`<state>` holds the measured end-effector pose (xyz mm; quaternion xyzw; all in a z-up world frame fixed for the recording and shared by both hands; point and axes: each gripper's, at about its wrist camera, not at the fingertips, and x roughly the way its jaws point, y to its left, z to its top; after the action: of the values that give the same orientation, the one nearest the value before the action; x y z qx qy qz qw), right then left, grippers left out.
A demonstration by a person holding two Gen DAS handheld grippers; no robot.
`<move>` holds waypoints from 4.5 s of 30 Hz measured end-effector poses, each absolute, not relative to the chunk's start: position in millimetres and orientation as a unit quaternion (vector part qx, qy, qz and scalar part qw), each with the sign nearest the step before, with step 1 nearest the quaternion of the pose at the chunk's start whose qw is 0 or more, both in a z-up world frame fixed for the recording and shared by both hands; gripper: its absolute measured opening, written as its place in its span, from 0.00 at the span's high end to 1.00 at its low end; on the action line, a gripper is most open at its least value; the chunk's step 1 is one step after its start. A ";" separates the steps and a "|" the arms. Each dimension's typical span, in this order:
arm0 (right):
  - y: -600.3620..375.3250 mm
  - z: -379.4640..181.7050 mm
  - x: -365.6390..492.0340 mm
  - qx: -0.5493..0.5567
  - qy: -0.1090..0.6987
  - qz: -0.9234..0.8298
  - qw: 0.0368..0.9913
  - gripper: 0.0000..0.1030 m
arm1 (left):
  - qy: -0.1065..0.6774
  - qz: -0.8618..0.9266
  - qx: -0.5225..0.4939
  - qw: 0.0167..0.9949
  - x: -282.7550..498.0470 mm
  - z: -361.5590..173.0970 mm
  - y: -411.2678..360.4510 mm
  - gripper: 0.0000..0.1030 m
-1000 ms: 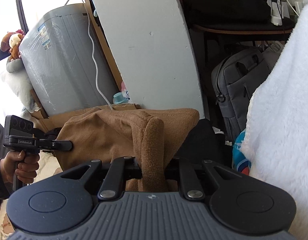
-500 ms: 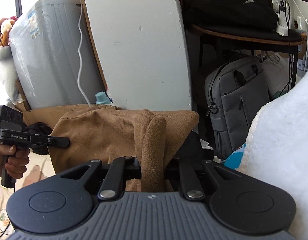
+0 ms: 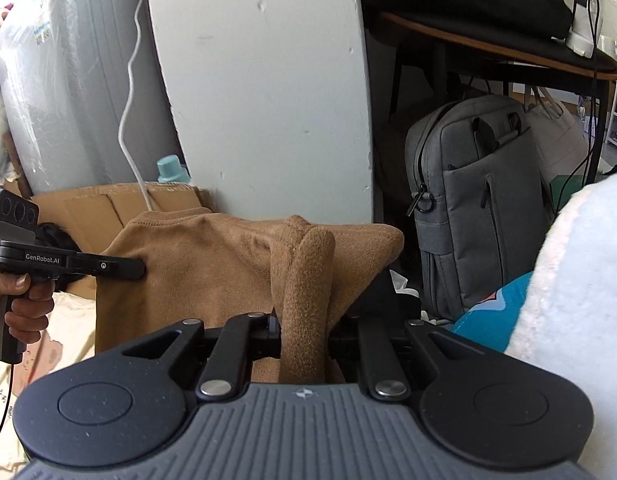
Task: Fold clothes
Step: 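Lift the folded shirt with both grippers and carry it aside, then lower the folded shirt onto the black cloth beside the bed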
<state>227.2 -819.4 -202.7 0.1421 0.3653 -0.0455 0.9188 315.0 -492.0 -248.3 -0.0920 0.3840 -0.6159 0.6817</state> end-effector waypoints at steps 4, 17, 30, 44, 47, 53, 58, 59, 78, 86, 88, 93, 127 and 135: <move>-822.7 -214.1 237.9 0.143 0.372 -0.050 0.916 0.85 | 0.389 -0.609 -0.098 0.684 325.6 -259.7 -496.5 0.95; -833.1 -250.4 258.4 0.162 0.405 -0.096 0.895 0.71 | 0.451 -0.543 -0.148 0.692 338.7 -301.5 -508.0 0.82; -836.9 -242.0 258.8 0.145 0.404 -0.155 0.890 0.59 | 0.467 -0.502 -0.177 0.706 353.7 -301.9 -514.9 0.59; -832.5 -259.2 283.1 0.104 0.436 -0.169 0.878 0.75 | 0.438 -0.492 -0.143 0.739 346.6 -301.8 -534.1 0.89; -834.8 -263.8 286.3 0.110 0.435 -0.180 0.875 0.70 | 0.454 -0.474 -0.139 0.742 344.0 -303.7 -535.4 0.78; -827.0 -257.6 282.1 0.090 0.428 -0.191 0.879 0.58 | 0.465 -0.466 -0.147 0.738 335.7 -306.7 -520.9 0.52; -823.7 -248.6 273.0 0.097 0.413 -0.191 0.885 0.56 | 0.477 -0.454 -0.163 0.734 329.9 -310.0 -498.8 0.47; -823.0 -246.4 269.8 0.102 0.409 -0.191 0.887 0.55 | 0.479 -0.453 -0.164 0.734 328.4 -309.4 -494.7 0.47; -803.5 -242.6 213.7 0.112 0.426 -0.186 0.879 0.55 | 0.501 -0.500 -0.109 0.698 278.6 -307.1 -468.4 0.55; -799.9 -254.7 222.1 0.034 0.441 -0.192 0.876 0.56 | 0.494 -0.507 -0.108 0.699 275.5 -312.9 -465.8 0.65; -798.0 -256.0 222.1 0.018 0.442 -0.189 0.876 0.56 | 0.491 -0.510 -0.106 0.699 275.1 -312.8 -464.3 0.67; -791.5 -248.7 220.5 -0.013 0.439 -0.192 0.878 0.56 | 0.481 -0.516 -0.096 0.702 273.0 -309.3 -461.8 0.74; -792.8 -232.0 150.0 0.128 0.436 -0.133 0.881 0.67 | 0.511 -0.536 -0.041 0.671 238.0 -310.4 -434.2 0.68; -778.0 -235.8 137.4 0.147 0.446 -0.111 0.876 0.67 | 0.519 -0.549 -0.046 0.653 225.6 -313.5 -435.5 0.67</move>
<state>137.4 -778.0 -235.8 0.1468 0.4461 -0.1105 0.8759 225.6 -435.5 -313.5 -0.0463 0.5193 -0.5494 0.6530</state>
